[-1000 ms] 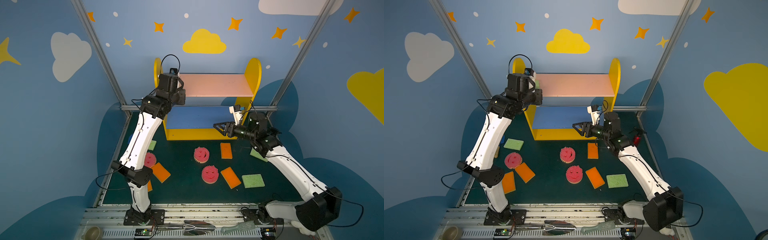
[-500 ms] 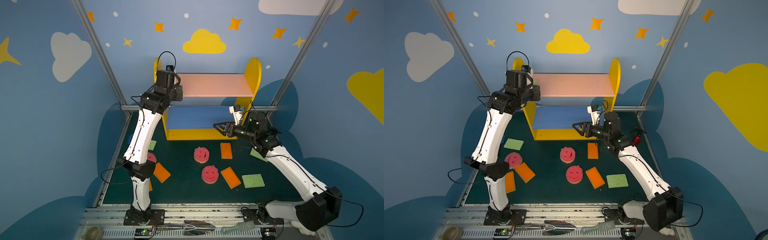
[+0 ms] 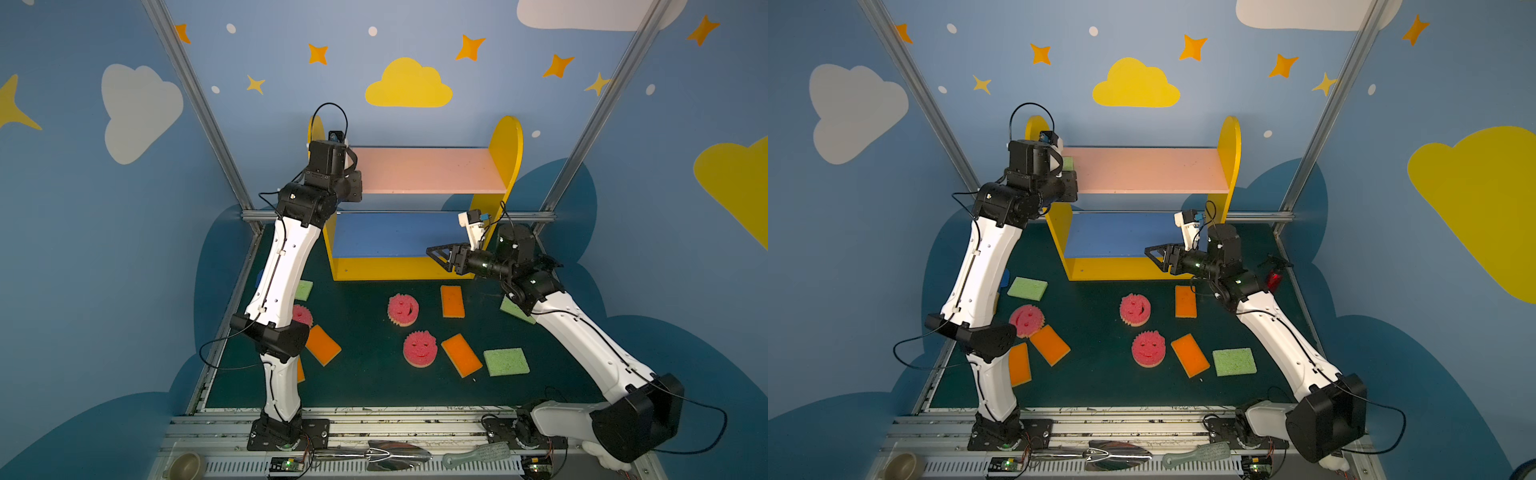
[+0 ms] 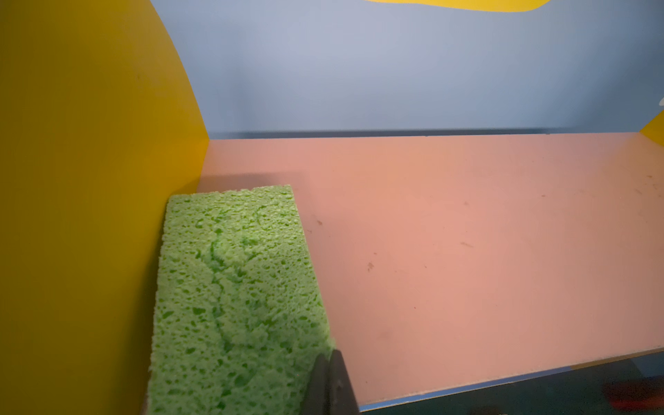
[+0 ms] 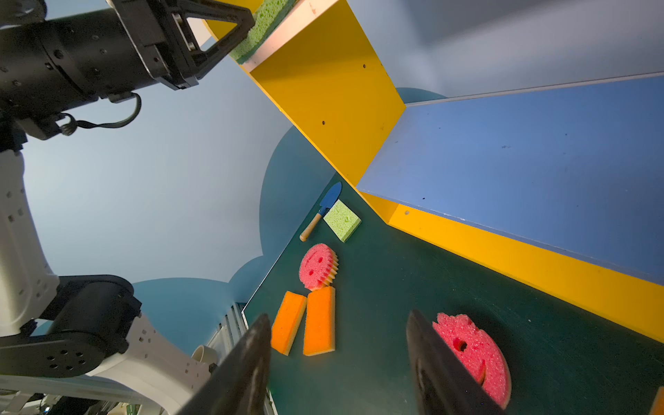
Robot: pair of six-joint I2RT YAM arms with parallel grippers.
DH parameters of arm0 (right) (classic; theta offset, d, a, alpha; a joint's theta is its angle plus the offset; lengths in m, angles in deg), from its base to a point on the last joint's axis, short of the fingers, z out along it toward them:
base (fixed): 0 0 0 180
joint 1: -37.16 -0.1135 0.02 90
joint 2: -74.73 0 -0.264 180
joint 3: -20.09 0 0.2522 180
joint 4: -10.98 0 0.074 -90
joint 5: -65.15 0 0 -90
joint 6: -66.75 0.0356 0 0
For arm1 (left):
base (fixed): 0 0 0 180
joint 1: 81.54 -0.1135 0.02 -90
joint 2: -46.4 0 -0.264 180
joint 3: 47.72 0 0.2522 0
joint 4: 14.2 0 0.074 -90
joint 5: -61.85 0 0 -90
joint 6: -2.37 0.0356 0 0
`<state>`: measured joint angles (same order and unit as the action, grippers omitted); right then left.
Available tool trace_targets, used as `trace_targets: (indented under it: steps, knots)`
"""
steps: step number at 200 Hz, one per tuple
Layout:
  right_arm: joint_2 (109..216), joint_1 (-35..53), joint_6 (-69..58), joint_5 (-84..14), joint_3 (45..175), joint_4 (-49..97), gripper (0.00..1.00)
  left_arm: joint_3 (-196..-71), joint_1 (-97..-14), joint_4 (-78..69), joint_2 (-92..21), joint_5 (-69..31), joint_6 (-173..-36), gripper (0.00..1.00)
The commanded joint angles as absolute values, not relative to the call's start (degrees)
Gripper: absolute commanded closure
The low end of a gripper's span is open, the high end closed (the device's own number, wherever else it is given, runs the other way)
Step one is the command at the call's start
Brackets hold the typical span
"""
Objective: Place and organize the cleaning sponges onto the shelf
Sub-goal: 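Open the left gripper and draw it back from the green sponge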
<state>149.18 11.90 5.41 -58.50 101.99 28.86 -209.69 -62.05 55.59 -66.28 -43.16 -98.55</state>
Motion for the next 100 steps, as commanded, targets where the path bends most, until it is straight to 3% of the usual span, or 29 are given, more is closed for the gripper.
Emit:
trace_targets:
  steps: [1, 36, 73, 84, 100]
  knots:
    - [149.4, 12.1, 5.3, -59.0, 102.9, 28.5, 0.39, -208.6, -62.4, 56.5, -64.1, -43.4, -98.7, 0.97]
    - [148.7, 12.2, 4.6, -58.5, 102.9, 29.5, 0.34, -208.1, -62.4, 57.0, -63.1, -44.6, -98.3, 0.94]
    - [147.4, 12.5, 3.7, -58.0, 103.2, 30.1, 0.22, -204.2, -60.4, 54.7, -58.9, -46.8, -96.6, 0.35]
    - [147.1, 12.6, 3.6, -57.9, 103.6, 30.4, 0.21, -203.1, -59.9, 53.9, -57.5, -47.0, -96.6, 0.27]
    - [146.7, 12.7, 3.2, -57.8, 103.9, 31.2, 0.20, -202.1, -59.5, 53.8, -55.5, -46.6, -97.1, 0.23]
